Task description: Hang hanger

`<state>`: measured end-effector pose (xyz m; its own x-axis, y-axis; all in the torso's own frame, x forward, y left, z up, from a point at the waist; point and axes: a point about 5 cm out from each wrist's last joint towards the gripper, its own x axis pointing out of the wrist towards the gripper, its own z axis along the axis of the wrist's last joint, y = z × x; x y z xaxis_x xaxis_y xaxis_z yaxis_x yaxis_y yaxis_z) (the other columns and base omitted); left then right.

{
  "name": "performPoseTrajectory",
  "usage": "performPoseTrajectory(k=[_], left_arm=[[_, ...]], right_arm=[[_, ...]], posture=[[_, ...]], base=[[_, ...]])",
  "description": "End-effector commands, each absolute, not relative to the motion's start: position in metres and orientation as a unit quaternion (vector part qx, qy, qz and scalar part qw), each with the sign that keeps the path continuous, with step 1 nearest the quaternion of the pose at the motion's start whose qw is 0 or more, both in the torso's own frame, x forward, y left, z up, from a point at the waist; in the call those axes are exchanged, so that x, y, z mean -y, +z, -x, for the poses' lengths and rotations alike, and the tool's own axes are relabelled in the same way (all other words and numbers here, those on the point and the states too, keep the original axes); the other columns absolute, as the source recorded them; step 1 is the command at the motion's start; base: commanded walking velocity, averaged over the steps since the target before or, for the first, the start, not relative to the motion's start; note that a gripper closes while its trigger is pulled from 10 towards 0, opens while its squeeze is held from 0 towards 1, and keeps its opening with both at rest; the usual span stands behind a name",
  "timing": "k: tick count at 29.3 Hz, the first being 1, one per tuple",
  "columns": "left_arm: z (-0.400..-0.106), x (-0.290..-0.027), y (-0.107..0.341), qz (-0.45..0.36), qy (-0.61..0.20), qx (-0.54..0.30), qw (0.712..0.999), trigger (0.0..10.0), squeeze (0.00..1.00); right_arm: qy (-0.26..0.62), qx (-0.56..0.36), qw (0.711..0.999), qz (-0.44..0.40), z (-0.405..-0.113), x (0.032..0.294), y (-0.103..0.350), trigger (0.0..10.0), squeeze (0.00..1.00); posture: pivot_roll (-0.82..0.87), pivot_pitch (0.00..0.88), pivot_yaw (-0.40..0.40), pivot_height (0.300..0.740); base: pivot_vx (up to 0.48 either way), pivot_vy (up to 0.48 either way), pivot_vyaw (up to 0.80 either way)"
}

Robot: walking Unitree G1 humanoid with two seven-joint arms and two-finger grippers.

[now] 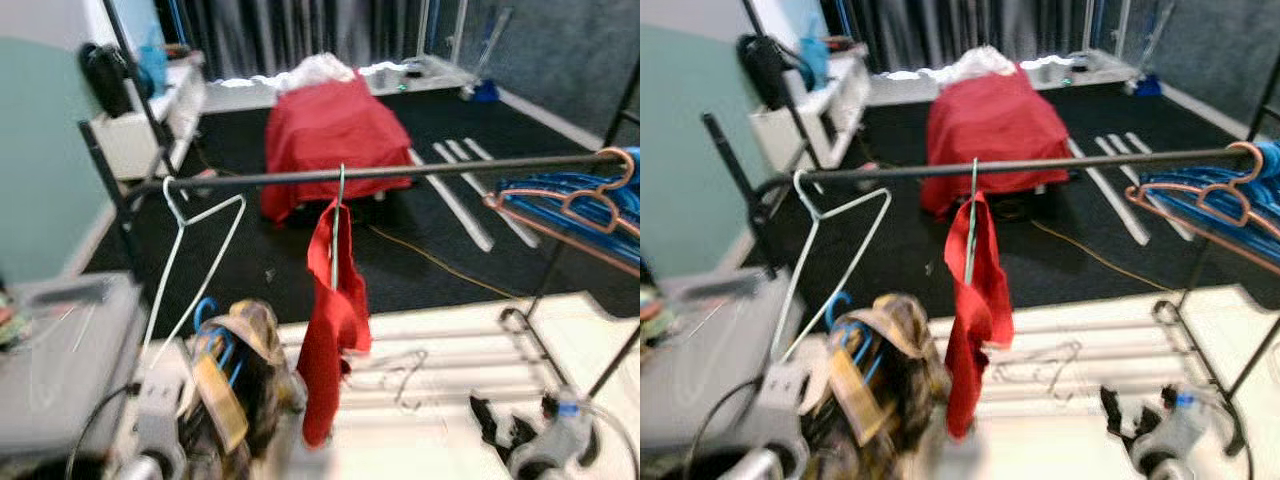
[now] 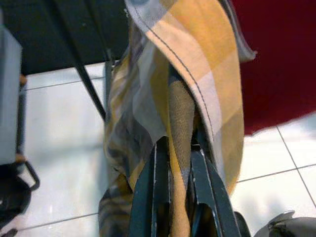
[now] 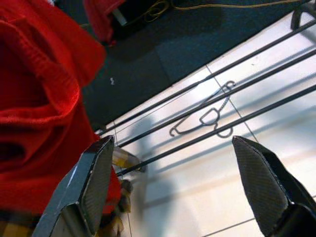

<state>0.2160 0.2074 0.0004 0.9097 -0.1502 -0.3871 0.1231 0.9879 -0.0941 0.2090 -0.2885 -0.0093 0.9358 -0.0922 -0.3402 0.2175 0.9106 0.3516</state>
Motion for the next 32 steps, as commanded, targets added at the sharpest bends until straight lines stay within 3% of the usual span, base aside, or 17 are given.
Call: performPoseTrajectory(k=[1, 5, 11, 15, 18, 20, 22, 23, 25, 26, 29, 30, 32], left_arm=[[-0.223, -0.216, 0.01, 0.026, -0.069, -0.181, 0.981, 10.0, 0.0], [-0.233, -0.222, 0.024, 0.024, -0.083, -0.158, 0.984, 10.0, 0.0], [-0.247, -0.221, 0.061, 0.008, -0.165, -0.118, 0.979, 10.0, 0.0], [-0.252, -0.226, 0.082, -0.011, -0.198, -0.101, 0.975, 10.0, 0.0], [-0.256, -0.226, 0.099, -0.014, -0.216, -0.08, 0.973, 10.0, 0.0], [-0.266, -0.213, 0.133, 0.011, -0.255, -0.028, 0.966, 10.0, 0.0], [-0.268, -0.209, 0.14, 0.018, -0.266, -0.016, 0.964, 10.0, 0.0], [-0.269, -0.198, 0.153, 0.033, -0.295, 0.002, 0.955, 10.0, 0.0], [-0.27, -0.19, 0.161, 0.042, -0.316, 0.012, 0.948, 10.0, 0.0], [-0.268, -0.172, 0.178, 0.054, -0.366, 0.034, 0.928, 10.0, 0.0], [-0.268, -0.164, 0.187, 0.057, -0.391, 0.043, 0.918, 10.0, 0.0], [-0.268, -0.159, 0.191, 0.05, -0.401, 0.047, 0.914, 10.0, 0.0], [-0.269, -0.157, 0.194, 0.044, -0.406, 0.048, 0.912, 10.0, 0.0]], right_arm=[[-0.082, -0.171, 0.961, -0.202, -0.205, 0.286, -0.015, 10.0, 0.0], [-0.081, -0.171, 0.961, -0.201, -0.205, 0.286, -0.014, 10.0, 0.0], [-0.079, -0.175, 0.962, -0.192, -0.206, 0.288, -0.013, 10.0, 0.0], [-0.05, -0.19, 0.971, -0.134, -0.21, 0.284, -0.009, 10.0, 0.0], [-0.031, -0.171, 0.979, -0.106, -0.219, 0.287, 0.001, 10.0, 0.0], [0.01, -0.096, 0.994, -0.061, -0.245, 0.288, 0.04, 10.0, 0.0], [0.025, -0.076, 0.995, -0.051, -0.25, 0.286, 0.051, 10.0, 0.0], [0.069, -0.051, 0.996, -0.018, -0.26, 0.278, 0.069, 10.0, 0.78], [0.099, -0.035, 0.994, 0.005, -0.266, 0.272, 0.081, 10.0, 0.78], [0.168, -0.001, 0.984, 0.056, -0.279, 0.255, 0.112, 10.0, 1.0], [0.202, 0.017, 0.976, 0.083, -0.284, 0.245, 0.131, 10.0, 1.0], [0.227, 0.026, 0.966, 0.123, -0.288, 0.239, 0.146, 10.0, 0.32], [0.241, 0.031, 0.958, 0.149, -0.289, 0.235, 0.155, 10.0, 0.32]], posture=[[-0.18, 0.0, 0.043, 0.74], [-0.18, 0.0, 0.039, 0.74], [-0.18, 0.0, 0.038, 0.74], [-0.17, 0.0, 0.047, 0.74], [-0.17, 0.0, 0.049, 0.74], [-0.17, 0.0, 0.048, 0.74], [-0.17, 0.0, 0.047, 0.74], [-0.17, 0.0, 0.046, 0.74], [-0.17, 0.0, 0.046, 0.74], [-0.17, 0.0, 0.048, 0.74], [-0.17, 0.0, 0.049, 0.74], [-0.18, 0.0, 0.051, 0.74], [-0.18, 0.0, 0.051, 0.74]], base=[[-0.446, 0.0, 0.0], [-0.456, 0.0, 0.0], [-0.445, 0.0, 0.0], [-0.437, 0.0, 0.0], [-0.446, 0.0, 0.0], [-0.45, 0.0, 0.0], [-0.45, 0.0, 0.0], [-0.435, 0.0, 0.0], [-0.435, 0.0, 0.0], [0.0, 0.0, 0.0], [0.0, 0.0, 0.0], [0.0, 0.0, 0.0], [0.0, 0.0, 0.0]])
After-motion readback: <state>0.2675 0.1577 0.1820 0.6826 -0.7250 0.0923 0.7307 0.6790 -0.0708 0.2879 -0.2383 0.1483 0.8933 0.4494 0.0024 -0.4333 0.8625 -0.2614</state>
